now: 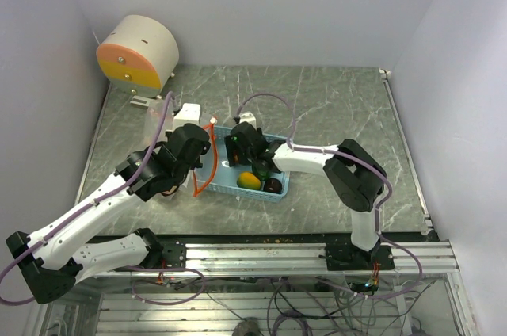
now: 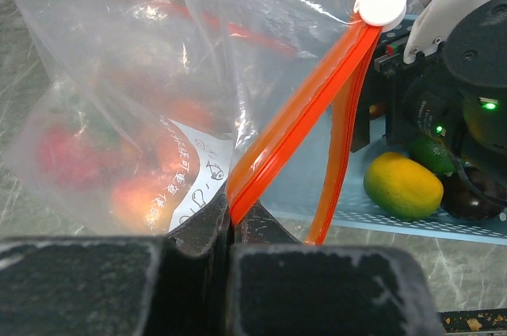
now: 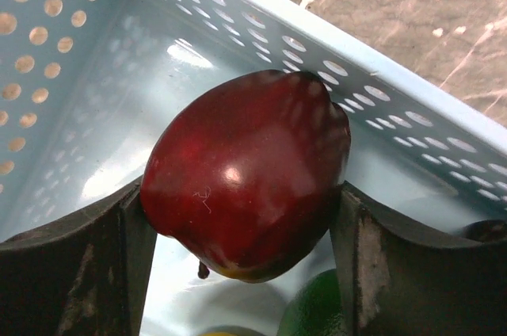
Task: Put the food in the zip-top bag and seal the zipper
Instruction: Pick up the fake fruit from the bin.
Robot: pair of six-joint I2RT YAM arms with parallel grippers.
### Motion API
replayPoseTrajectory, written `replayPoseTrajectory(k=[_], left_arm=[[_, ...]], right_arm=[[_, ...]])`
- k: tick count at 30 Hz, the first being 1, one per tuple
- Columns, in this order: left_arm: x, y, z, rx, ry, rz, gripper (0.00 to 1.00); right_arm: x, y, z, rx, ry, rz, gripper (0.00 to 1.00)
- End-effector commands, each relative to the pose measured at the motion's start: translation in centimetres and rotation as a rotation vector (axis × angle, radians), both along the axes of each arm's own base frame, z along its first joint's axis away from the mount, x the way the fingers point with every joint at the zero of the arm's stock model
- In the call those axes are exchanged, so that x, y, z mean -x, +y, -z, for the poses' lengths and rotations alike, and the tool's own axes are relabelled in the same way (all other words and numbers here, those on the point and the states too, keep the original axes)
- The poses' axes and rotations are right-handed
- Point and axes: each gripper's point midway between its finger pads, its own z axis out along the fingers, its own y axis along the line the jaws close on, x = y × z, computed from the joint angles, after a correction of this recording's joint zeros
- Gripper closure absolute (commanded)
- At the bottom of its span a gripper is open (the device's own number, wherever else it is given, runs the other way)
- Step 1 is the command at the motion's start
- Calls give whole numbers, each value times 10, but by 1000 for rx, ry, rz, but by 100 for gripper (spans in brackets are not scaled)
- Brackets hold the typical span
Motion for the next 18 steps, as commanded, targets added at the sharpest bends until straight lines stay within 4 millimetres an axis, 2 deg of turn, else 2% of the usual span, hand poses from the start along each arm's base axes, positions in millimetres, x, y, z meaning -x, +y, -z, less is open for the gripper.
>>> replayPoseTrajectory(k=[1, 4, 7, 8, 11, 13, 15, 18], left_arm=[[-4, 1, -1, 4, -18, -11, 93], [-4, 1, -1, 1, -17, -12, 93], [-4, 0, -2, 4, -16, -9, 93], [-4, 0, -2, 6, -17, -9, 93], [-4, -2, -3, 14, -17, -2, 93], [-4, -2, -4, 16, -19, 0, 93], [-4, -3, -5, 22, -19, 4, 93], [-3, -8, -12, 50, -21, 26, 93]], right_arm=[[-7, -5, -22, -29, -73, -15, 47], [1, -12, -52, -65, -122, -46, 48], [21, -13, -104, -190, -202, -140, 48], [33, -13, -117, -239, -223, -195, 48], [75, 0, -175, -442, -305, -414, 48], [104, 9, -205, -558, -339, -571, 48], [130, 19, -225, -661, -347, -711, 49], [153, 37, -232, -761, -314, -846, 50]])
